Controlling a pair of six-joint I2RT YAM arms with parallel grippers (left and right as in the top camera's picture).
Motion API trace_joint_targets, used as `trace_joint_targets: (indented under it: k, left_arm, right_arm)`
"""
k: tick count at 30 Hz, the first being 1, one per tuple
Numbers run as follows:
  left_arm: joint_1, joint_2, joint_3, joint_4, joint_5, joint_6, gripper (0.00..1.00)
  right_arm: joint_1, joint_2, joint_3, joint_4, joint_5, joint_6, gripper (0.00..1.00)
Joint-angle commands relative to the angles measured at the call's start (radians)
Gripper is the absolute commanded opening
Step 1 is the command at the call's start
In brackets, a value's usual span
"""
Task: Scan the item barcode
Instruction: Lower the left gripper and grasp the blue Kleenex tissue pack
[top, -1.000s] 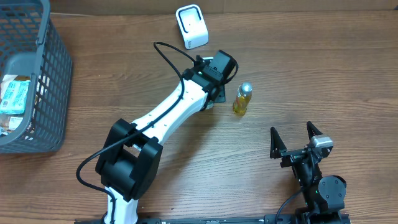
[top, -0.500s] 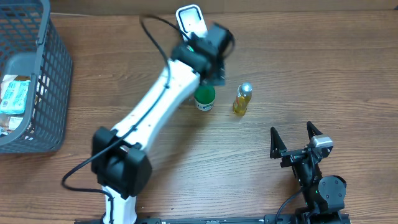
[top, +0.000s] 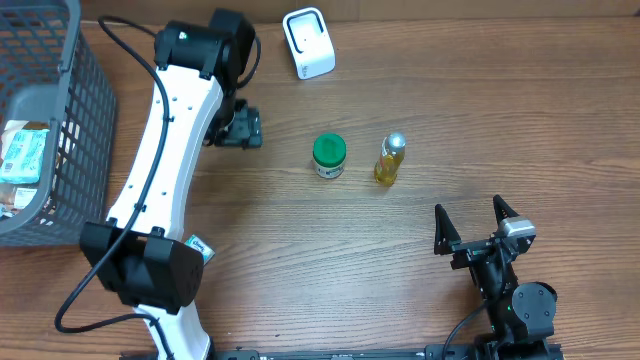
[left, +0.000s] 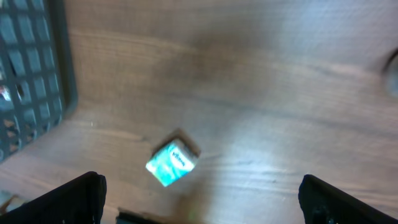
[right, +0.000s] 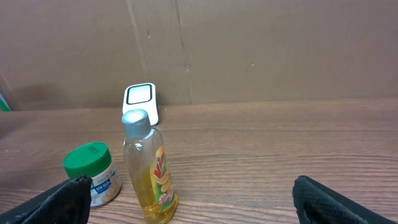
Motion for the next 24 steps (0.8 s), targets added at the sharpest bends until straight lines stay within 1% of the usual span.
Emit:
trace_joint_targets:
  k: [1,4,6,8,10,13,18,19,21,22,24]
  left_arm:
    - [0.019,-0.128,-0.138,-0.006,0.021,0.028,1.00]
    - [0.032,-0.253,-0.318,0.029,0.026,0.013,0.99]
    - [0.042,-0.334,-0.439,0.079,0.048,0.013,1.00]
    - [0.063,-0.428,-0.606,0.152,0.098,0.014,1.00]
    - [0.078,-0.454,-0.709,0.193,0.123,0.016,1.00]
    - [0.110,-0.439,-0.862,0.271,0.119,0.030,1.00]
    - [0.151,-0.414,-0.993,0.413,0.159,0.029,0.95]
    - [0.158,-0.410,-1.007,0.443,0.168,0.022,0.93]
    - [0.164,-0.407,-1.023,0.482,0.179,-0.044,0.87]
    - [0.164,-0.407,-1.035,0.509,0.208,-0.058,0.84]
    - [0.163,-0.407,-1.052,0.538,0.224,-0.058,0.80]
  right_arm:
    - [-0.006,-0.007,-0.011,0.003,0.001,-0.003,1.00]
    - [-0.006,-0.007,-0.011,0.003,0.001,-0.004,1.00]
    - [-0.006,-0.007,-0.011,0.003,0.001,-0.003,1.00]
    - [-0.006,-0.007,-0.011,0.003,0.001,-0.003,1.00]
    - [-0.006,-0.007,-0.011,0.003,0.001,-0.003,1.00]
    - [-0.006,-0.007,-0.011,0.003,0.001,-0.003,1.00]
    - [-0.006,-0.007,-0.011,0.003,0.001,-0.003,1.00]
    - [-0.006,-0.007,-0.011,0.003,0.001,-0.003,1.00]
    - [-0.006,-0.007,-0.011,0.003,0.001,-0.003,1.00]
    - [-0.006,-0.007,-0.011,0.003,0.001,-0.004,1.00]
    - [-0.006,-0.007,-0.011,0.003,0.001,-0.003,1.00]
